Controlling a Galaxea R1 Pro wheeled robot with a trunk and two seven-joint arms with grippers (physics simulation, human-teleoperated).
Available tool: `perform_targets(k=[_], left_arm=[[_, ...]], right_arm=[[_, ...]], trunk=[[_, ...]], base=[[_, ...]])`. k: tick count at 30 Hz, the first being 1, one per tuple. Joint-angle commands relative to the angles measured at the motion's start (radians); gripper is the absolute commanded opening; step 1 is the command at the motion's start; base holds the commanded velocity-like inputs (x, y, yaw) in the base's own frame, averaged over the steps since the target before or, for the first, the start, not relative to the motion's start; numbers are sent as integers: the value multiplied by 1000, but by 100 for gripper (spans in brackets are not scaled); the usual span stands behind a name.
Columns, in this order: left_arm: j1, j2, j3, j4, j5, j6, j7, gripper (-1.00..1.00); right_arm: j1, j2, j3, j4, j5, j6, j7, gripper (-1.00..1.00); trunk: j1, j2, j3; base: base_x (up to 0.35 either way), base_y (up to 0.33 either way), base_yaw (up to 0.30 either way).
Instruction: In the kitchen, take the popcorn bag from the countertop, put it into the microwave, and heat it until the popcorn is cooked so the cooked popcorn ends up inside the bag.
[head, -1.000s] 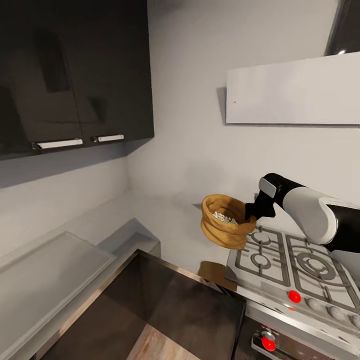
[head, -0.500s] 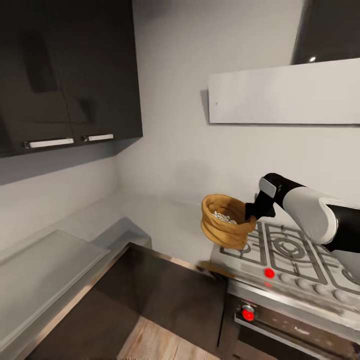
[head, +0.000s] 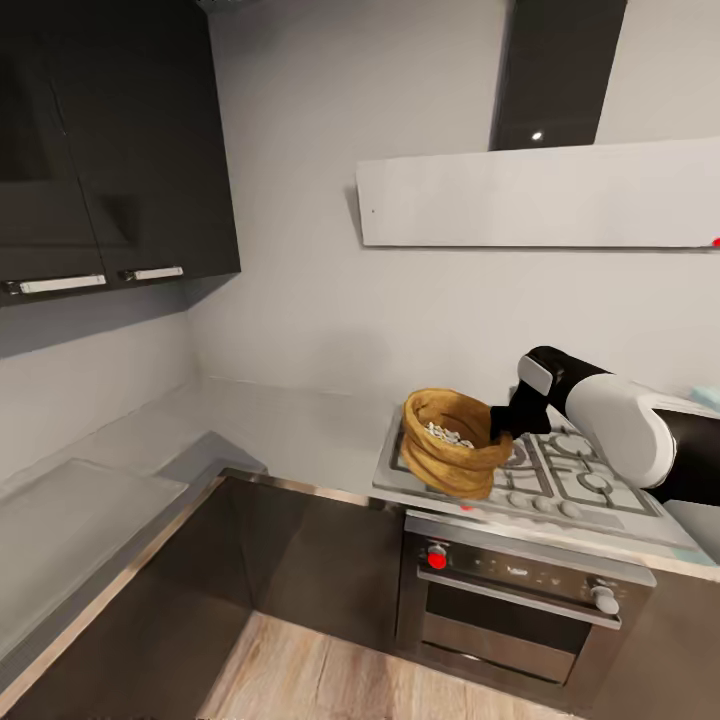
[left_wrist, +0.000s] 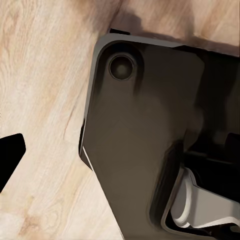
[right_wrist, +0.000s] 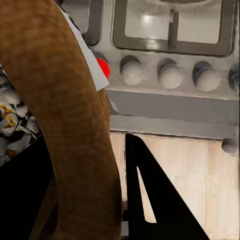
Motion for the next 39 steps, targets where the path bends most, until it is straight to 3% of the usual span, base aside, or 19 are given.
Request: perform_targets(k=[1, 27, 39], left_arm=[[0, 0, 4, 0, 1, 1, 0, 100], [0, 0, 4, 0, 1, 0, -1, 100], [0, 0, 4, 0, 0, -1, -1, 100]], right_arm=[[-1, 0, -9, 2, 1, 0, -8, -100], [-1, 0, -9, 2, 1, 0, -8, -100], [-1, 0, -9, 2, 2, 0, -9, -100]], trunk=[[0, -1, -1], [0, -1, -1], [0, -1, -1]], base=[[-339, 0, -276], [-337, 0, -278], [-229, 0, -291]])
